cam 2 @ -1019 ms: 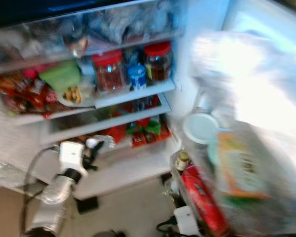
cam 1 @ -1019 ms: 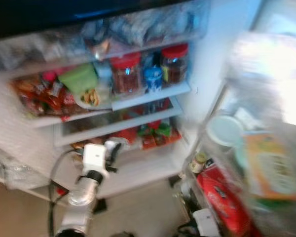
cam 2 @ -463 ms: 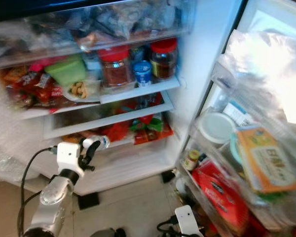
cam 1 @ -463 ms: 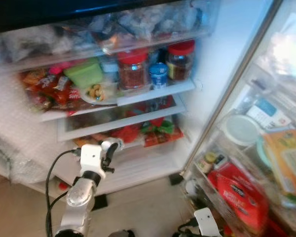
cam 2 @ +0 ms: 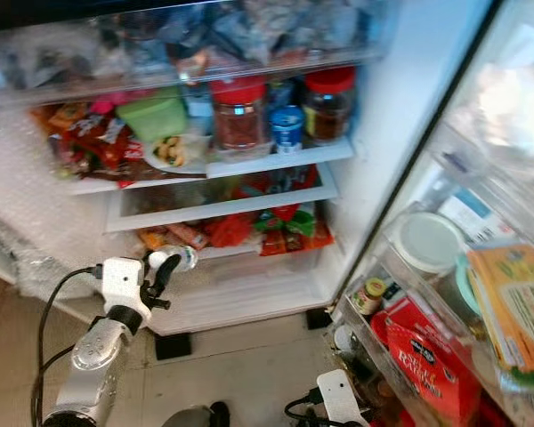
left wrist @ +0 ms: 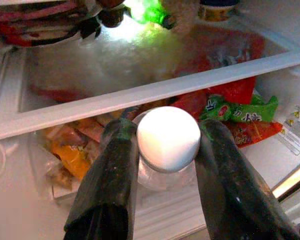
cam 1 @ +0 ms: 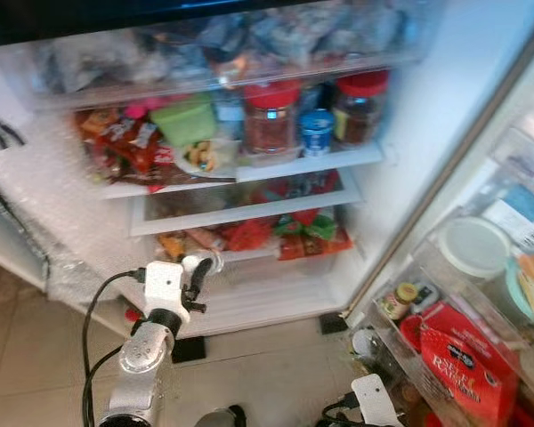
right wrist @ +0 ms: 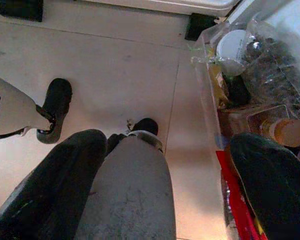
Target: Restocking fridge
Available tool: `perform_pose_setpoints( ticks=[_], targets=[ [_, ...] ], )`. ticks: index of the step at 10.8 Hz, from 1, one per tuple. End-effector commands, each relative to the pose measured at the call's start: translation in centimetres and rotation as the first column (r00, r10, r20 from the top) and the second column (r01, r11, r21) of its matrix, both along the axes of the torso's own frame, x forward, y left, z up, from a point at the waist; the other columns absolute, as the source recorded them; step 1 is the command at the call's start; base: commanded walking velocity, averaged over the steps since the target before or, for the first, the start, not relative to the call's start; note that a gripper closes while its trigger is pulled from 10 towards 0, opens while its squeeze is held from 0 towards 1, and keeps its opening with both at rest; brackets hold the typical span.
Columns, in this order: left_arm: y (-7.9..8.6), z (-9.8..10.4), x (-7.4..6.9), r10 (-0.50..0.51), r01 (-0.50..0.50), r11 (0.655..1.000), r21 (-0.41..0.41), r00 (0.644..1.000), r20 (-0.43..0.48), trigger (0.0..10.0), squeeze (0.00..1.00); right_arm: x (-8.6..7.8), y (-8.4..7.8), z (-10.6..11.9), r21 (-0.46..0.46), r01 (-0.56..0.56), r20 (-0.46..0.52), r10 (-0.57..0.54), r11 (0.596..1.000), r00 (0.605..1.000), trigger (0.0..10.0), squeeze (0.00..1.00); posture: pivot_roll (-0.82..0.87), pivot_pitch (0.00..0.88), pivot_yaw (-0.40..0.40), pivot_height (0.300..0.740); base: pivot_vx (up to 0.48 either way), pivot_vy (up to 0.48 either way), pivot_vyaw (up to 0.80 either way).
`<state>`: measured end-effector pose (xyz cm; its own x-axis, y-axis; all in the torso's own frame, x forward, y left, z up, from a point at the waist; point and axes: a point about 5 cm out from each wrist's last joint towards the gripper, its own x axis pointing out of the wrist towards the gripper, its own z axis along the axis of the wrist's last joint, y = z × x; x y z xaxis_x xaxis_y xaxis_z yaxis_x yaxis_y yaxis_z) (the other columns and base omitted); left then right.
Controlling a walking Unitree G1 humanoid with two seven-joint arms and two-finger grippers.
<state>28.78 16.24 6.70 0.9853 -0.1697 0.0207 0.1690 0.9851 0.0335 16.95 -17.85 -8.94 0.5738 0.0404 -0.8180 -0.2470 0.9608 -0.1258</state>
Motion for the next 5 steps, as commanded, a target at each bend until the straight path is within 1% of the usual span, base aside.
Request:
perform_pose_setpoints(
  ticks=[1,2,5],
  targets=[
    [0.31,-0.16,-0.13,0.005,-0.005,1.000,-0.001,1.000,-0.006,10.0,0.00,-1.51,-0.20,-0.67,-0.009,0.004,-0.060,-0.004,1.000,0.998,10.0,0.00,0.11,0.195,0.036,0.740,0.000,0.000,0.80],
    [0.31,-0.09,-0.05,0.004,-0.004,1.000,-0.001,1.000,-0.003,10.0,0.00,-1.60,-0.26,-0.73,-0.010,0.007,-0.070,-0.008,1.000,0.998,10.0,0.00,0.11,0.192,0.036,0.740,0.240,0.000,0.80],
    [0.22,0.00,0.09,-0.002,0.002,1.000,0.000,1.000,0.000,10.0,0.00,-1.83,-0.39,-0.81,-0.002,0.025,-0.081,-0.025,1.000,0.996,10.0,0.00,0.11,0.189,0.036,0.740,0.244,0.000,0.00]
  ],
)
